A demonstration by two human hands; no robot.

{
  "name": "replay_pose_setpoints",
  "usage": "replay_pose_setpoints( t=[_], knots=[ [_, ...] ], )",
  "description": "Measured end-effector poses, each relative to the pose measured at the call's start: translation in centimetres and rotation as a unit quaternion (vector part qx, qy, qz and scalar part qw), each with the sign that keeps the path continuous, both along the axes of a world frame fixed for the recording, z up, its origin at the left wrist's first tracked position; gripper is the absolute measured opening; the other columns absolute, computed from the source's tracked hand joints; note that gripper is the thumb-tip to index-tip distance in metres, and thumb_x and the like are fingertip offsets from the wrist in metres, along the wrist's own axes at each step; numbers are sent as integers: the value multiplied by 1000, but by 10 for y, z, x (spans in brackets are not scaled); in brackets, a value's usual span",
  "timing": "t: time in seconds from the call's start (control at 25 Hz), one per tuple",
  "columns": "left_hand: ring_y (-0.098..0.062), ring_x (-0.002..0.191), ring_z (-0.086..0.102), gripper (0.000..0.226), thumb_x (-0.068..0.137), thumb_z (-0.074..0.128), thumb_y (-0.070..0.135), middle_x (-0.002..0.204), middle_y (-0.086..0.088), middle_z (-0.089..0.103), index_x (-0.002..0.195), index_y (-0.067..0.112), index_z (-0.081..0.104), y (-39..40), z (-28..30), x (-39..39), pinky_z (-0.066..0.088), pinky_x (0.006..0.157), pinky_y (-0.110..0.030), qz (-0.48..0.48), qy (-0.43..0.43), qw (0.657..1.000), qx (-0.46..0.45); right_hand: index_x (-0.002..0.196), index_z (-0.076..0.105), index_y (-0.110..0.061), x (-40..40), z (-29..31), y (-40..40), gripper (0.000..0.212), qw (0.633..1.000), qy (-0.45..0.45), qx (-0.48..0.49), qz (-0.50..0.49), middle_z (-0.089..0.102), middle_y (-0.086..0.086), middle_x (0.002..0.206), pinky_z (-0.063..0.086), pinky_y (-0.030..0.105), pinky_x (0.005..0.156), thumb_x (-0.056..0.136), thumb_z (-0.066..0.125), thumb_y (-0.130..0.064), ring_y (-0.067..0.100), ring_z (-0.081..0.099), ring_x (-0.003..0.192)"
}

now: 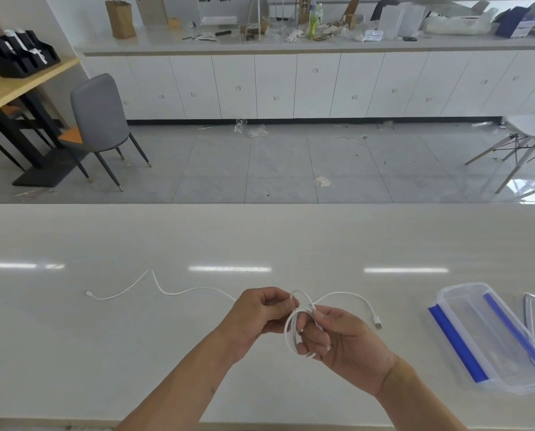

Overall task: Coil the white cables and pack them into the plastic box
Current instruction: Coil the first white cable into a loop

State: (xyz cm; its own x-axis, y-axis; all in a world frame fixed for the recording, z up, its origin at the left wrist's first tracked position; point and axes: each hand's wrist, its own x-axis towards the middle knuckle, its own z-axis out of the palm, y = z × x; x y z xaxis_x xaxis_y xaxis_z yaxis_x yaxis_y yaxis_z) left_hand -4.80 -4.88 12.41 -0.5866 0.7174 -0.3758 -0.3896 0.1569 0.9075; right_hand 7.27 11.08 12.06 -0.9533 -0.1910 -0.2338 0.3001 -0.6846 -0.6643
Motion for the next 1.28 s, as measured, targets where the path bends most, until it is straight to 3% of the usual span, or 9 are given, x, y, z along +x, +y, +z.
replay_pose_setpoints(
  t=[0.16, 0.32, 0.56, 0.72, 0.88, 0.96, 1.08, 1.16, 1.28],
  knots=[
    [-30, 80, 73, 14, 90, 70, 11, 94, -21, 75, 97, 1, 76, 0, -3, 10, 59, 72, -33, -3, -64, 998, -4, 94, 66, 5, 2, -7, -5, 33, 999, -1, -39, -21, 48, 2, 58, 56, 33, 73, 84, 76, -25, 17, 46, 54],
    [-29, 85, 70, 12, 84, 73, 12, 94, -18, 74, 94, 7, 76, -5, -1, 7, 55, 94, -48, -62, -70, 994, -62, 91, 66, 3, 2, -9, -6, 31, 1000, -1, -3, -22, 48, 3, 58, 54, 31, 70, 85, 74, -26, 19, 45, 54],
    [-19, 102, 66, 29, 89, 56, 28, 101, -6, 73, 103, 8, 72, -10, 3, 9, 47, 89, -35, -124, 41, 989, -72, 90, 65, 1, 2, -9, -4, 24, 997, -13, 42, -62, 45, 2, 59, 48, 28, 69, 91, 59, -22, 20, 45, 58],
    [-18, 99, 61, 35, 91, 53, 40, 104, -6, 67, 106, 12, 66, -10, -1, 22, 46, 93, -41, -132, -50, 990, -9, 89, 64, -2, 4, -12, -6, 25, 993, -14, 100, -69, 46, 7, 66, 44, 29, 70, 93, 59, -26, 22, 43, 63],
    [-11, 93, 64, 21, 84, 73, 33, 98, 4, 71, 101, 24, 65, -7, -6, 30, 49, 91, -36, -144, 39, 987, -60, 91, 64, -2, 6, -18, -10, 27, 985, -19, 159, -66, 47, 12, 76, 40, 30, 71, 96, 56, -28, 23, 44, 70],
    [-13, 93, 66, 20, 82, 71, 24, 104, -5, 73, 102, 23, 67, -7, -6, 29, 55, 85, -32, -132, 50, 987, -80, 90, 63, -4, 7, -18, -9, 27, 980, -18, 185, -73, 43, 5, 67, 43, 24, 68, 96, 55, -29, 18, 44, 64],
    [-10, 69, 64, 11, 88, 64, 32, 98, -2, 72, 98, 31, 70, -9, -3, 32, 56, 64, -22, -127, 161, 968, -146, 88, 62, -7, 10, -19, -8, 27, 973, -22, 210, -91, 41, 0, 65, 44, 22, 70, 97, 55, -31, 15, 42, 61],
    [-7, 55, 61, 15, 95, 57, 33, 81, 4, 70, 88, 36, 70, -8, -2, 34, 53, 55, -21, -133, 235, 944, -188, 85, 65, -9, 10, -21, -8, 27, 972, -25, 212, -101, 40, -1, 65, 43, 27, 77, 101, 54, -29, 14, 44, 61],
    [-7, 49, 61, 27, 98, 51, 25, 76, 0, 75, 79, 35, 67, -10, -4, 35, 55, 58, -29, -130, 243, 937, -214, 87, 64, -5, 10, -20, -5, 27, 973, -37, 189, -129, 36, 1, 64, 41, 39, 88, 102, 49, -22, 14, 45, 60]
  ],
)
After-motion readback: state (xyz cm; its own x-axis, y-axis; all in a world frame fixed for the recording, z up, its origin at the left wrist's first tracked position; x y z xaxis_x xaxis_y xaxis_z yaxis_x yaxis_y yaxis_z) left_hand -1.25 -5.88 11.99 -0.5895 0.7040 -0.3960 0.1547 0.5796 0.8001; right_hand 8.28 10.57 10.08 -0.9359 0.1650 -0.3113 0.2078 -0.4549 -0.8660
